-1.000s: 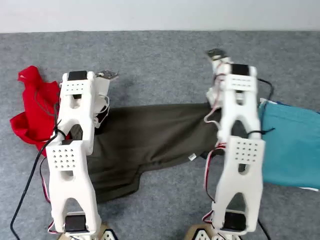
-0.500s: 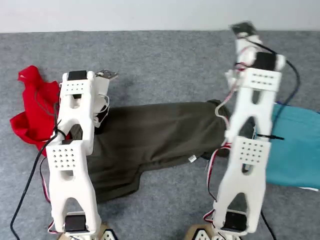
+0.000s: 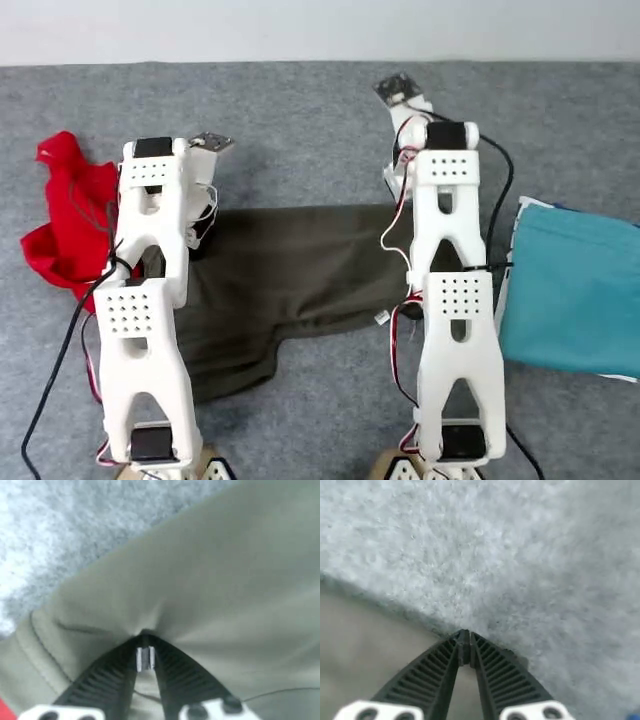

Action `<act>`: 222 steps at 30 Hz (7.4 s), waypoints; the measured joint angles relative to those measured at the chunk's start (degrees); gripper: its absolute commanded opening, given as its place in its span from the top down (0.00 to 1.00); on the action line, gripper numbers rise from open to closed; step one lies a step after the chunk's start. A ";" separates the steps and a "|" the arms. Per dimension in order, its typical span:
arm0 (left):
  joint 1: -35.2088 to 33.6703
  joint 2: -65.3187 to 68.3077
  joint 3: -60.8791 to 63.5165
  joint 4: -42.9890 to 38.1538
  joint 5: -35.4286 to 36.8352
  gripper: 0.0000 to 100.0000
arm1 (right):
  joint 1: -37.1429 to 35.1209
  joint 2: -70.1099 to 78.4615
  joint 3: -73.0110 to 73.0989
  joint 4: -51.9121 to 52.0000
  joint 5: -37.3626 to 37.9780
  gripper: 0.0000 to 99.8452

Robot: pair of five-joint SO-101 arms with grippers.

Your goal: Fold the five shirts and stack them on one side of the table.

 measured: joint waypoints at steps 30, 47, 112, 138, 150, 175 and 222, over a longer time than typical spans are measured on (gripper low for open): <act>-0.09 -3.69 -0.44 -0.44 0.00 1.00 | 4.04 -6.24 -8.35 6.59 1.76 0.99; 1.05 -35.69 10.99 -0.44 0.09 0.99 | -2.81 -18.46 -1.76 6.68 1.14 0.99; -60.75 -59.96 33.05 -1.58 -24.09 0.98 | -61.36 -29.45 54.86 -4.66 0.97 0.98; -60.84 -59.96 33.05 -1.58 -24.09 0.98 | -49.67 -27.69 32.70 5.63 3.25 0.99; -60.84 -59.96 33.05 -1.58 -24.09 0.98 | -37.89 -20.40 32.62 -3.25 5.89 0.83; -58.81 -59.96 33.05 -1.58 -24.09 0.98 | -47.56 -18.73 21.63 6.07 6.51 0.99; -58.73 -59.96 33.05 -1.58 -24.09 0.98 | -40.88 -4.40 -0.79 1.76 12.84 0.99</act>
